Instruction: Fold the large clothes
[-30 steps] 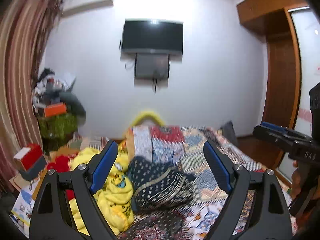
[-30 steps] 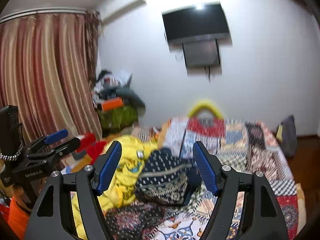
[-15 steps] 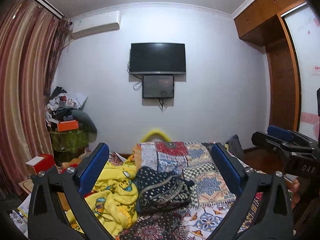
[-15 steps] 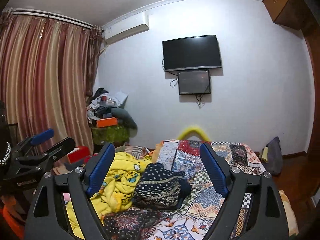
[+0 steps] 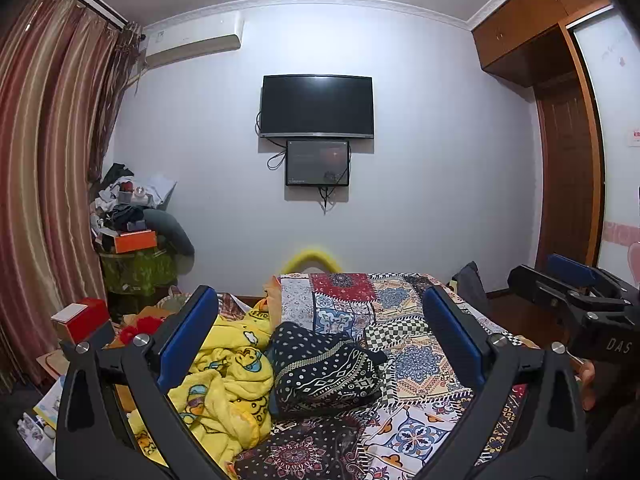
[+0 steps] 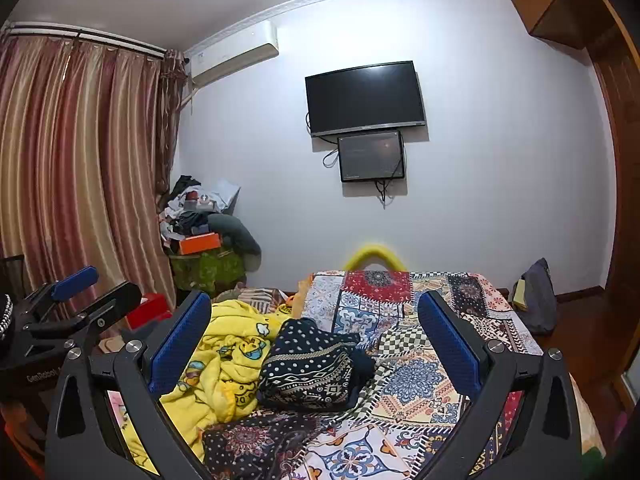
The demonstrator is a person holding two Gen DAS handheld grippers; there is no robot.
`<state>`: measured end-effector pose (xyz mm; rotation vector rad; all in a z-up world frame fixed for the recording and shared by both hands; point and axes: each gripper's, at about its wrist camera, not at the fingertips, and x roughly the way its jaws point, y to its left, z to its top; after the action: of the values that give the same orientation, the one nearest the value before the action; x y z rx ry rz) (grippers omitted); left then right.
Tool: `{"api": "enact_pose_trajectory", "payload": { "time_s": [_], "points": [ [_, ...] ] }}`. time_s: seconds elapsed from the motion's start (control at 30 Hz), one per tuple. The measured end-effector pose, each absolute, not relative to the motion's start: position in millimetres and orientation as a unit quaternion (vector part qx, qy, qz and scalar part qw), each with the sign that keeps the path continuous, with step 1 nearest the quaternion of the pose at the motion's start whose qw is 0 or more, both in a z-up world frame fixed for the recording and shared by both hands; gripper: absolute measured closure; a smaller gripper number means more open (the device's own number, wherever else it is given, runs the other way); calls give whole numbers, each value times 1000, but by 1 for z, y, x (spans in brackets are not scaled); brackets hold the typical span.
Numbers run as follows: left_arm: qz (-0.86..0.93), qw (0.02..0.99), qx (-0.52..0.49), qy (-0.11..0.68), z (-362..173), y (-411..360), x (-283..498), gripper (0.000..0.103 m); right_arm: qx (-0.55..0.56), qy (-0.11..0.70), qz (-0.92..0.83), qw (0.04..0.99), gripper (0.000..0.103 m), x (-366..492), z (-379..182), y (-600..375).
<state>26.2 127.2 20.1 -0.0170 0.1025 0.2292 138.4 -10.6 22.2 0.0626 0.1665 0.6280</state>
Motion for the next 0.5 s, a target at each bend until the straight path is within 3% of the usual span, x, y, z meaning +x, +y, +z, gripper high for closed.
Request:
{"api": "enact_pose_trajectory", "payload": {
  "time_s": [0.5],
  "points": [
    [110,992,-2,63,16,136,38,0,36,94,305,947,0,140,24,-13]
  ]
}}
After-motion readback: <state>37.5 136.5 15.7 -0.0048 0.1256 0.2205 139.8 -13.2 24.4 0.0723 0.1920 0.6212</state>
